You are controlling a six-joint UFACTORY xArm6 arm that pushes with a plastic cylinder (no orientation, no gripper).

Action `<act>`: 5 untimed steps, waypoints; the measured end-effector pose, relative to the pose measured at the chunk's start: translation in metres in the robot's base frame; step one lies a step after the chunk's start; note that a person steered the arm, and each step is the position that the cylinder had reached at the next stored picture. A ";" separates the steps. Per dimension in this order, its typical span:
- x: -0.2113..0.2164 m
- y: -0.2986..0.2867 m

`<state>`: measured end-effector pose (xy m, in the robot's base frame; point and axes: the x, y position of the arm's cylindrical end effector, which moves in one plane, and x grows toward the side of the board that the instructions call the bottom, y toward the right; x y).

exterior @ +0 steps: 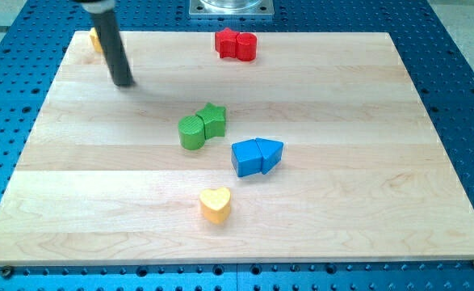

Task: Place the red star to the bottom of the hexagon

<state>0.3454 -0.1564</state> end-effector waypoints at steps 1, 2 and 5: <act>0.034 0.051; 0.049 0.094; 0.017 0.125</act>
<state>0.3628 -0.0314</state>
